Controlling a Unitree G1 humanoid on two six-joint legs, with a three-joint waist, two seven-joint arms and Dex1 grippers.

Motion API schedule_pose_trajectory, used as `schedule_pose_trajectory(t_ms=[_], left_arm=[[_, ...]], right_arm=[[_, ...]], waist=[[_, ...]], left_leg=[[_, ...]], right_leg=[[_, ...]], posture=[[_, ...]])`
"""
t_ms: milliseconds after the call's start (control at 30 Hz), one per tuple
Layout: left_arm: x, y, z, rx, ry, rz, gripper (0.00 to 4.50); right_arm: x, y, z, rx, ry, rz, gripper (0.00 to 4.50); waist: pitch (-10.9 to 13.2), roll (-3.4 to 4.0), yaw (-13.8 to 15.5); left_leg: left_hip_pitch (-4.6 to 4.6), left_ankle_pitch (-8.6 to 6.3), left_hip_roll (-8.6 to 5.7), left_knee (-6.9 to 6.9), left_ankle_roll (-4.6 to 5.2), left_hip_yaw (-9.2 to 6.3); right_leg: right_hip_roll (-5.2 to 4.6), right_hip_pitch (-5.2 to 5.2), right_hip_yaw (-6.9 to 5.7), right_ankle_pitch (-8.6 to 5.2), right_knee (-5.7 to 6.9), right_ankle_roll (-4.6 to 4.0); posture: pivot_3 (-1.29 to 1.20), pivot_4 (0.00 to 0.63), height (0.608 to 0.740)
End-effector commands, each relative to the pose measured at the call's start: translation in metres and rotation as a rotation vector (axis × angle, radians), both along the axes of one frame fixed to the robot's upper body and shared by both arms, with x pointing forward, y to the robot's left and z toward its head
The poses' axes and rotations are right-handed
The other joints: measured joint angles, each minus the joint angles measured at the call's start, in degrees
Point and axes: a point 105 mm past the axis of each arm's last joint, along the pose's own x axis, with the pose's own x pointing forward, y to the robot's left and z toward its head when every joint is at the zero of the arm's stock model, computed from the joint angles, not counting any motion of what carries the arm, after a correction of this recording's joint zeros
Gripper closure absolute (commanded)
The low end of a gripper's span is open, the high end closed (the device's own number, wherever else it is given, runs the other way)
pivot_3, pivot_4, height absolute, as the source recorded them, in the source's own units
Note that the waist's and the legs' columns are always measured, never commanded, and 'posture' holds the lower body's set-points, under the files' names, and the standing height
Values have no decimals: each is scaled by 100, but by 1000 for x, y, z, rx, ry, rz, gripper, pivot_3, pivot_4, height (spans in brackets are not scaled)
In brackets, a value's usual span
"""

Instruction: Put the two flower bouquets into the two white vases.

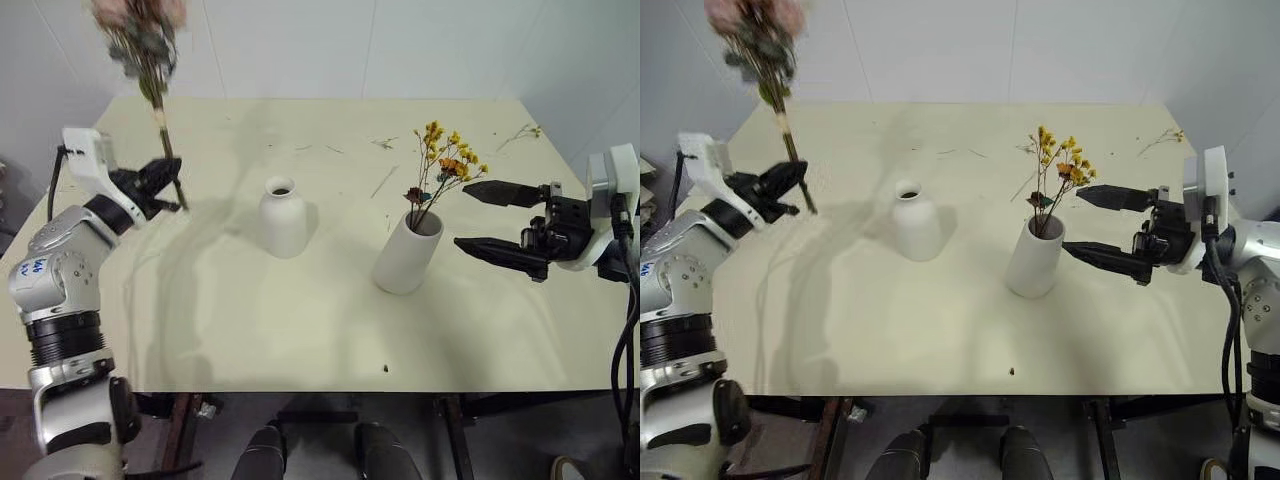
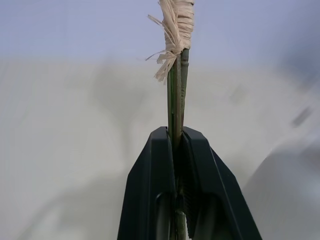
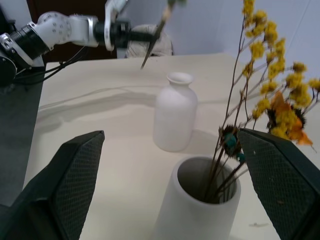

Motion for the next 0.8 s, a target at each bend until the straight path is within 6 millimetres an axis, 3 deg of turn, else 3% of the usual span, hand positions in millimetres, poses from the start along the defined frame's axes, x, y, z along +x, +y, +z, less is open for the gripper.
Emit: schedule_pose_trajectory(t_ms=[33, 167, 300, 467, 600, 800], left_arm=[[-20, -21, 43, -46, -198, -142, 4476], [-23, -48, 52, -38, -231, -295, 4476], [-18, -62, 56, -53, -248, -354, 4476], [-11, -78, 48, -73, -271, -412, 4476], [-3, -90, 30, -67, -251, -438, 4476], [9, -93, 13, -89, -245, -422, 4476]], right_arm=[[-7, -1, 13, 21, -64, -4, 0], [-13, -2, 13, 15, -49, 8, 0], [-19, -3, 14, 3, -36, 5, 0], [-21, -5, 16, 6, -49, -26, 0], [-24, -5, 15, 11, -50, -38, 0], [-27, -6, 16, 23, -52, -65, 0]], waist=[[0, 0, -4], [0, 0, -25], [0, 0, -12], [0, 0, -14], [0, 0, -10], [0, 0, -3]], left_leg=[[1, 0, 0, 4, 0, 0], [12, 0, 0, 7, 0, 0], [12, 0, -1, 11, 0, -2], [14, 0, -1, 14, 1, -1], [12, 0, -1, 13, 1, -2], [11, -1, -1, 11, 3, -2]], right_leg=[[0, 5, 0, 1, -1, 2], [2, 16, 0, 2, -1, 3], [3, 21, 0, 4, -3, 5], [3, 29, 0, 8, -15, 8], [3, 33, 0, 12, -28, 13], [3, 40, 0, 17, -47, 16]], posture=[[0, 150, 740], [0, 150, 740], [0, 150, 740], [0, 150, 740], [0, 150, 740], [0, 150, 740]])
